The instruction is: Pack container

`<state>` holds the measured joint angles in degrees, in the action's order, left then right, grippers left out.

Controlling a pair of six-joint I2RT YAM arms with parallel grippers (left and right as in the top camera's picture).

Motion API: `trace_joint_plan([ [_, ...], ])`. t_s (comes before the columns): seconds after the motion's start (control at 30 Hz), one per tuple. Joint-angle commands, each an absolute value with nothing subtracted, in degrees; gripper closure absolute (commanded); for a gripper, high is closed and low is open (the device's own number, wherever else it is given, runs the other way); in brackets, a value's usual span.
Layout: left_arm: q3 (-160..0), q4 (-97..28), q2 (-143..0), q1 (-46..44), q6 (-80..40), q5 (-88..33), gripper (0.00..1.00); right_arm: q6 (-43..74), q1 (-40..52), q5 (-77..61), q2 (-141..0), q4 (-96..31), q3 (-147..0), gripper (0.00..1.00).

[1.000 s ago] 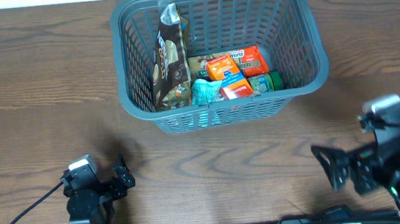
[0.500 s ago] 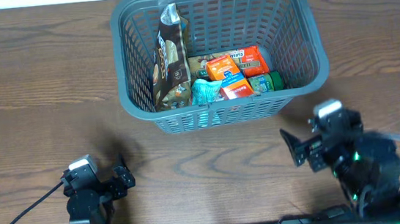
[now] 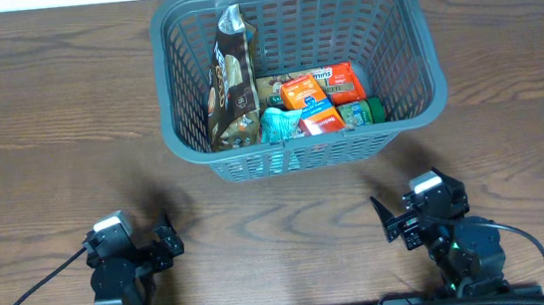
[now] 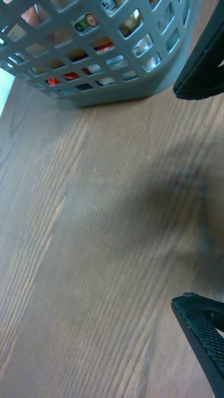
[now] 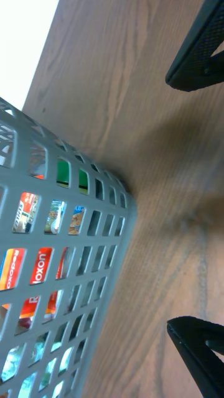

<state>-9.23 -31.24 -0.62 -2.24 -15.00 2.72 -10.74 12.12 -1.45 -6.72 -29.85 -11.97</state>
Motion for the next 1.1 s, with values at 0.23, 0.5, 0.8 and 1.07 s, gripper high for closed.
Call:
trace_joint_plan([
  [0.23, -8.4, -31.18, -0.23, -1.93, -14.72, 2.52, 0.02, -9.93, 12.67, 1.58, -0.27, -28.29, -7.86, 0.01],
  [0.5, -8.4, -31.18, -0.23, -1.93, -14.7, 2.52, 0.01, -9.93, 13.21, 1.48, -0.32, -28.29, -7.86, 0.01],
  [0.8, -8.4, -31.18, -0.23, -1.93, -14.7, 2.52, 0.02, -9.93, 13.21, 1.48, -0.32, -28.29, -7.86, 0.01],
  [1.07, -8.4, -31.18, -0.23, -1.93, -14.7, 2.52, 0.02, -9.93, 13.21, 1.48, -0.32, -28.29, -7.86, 0.01],
])
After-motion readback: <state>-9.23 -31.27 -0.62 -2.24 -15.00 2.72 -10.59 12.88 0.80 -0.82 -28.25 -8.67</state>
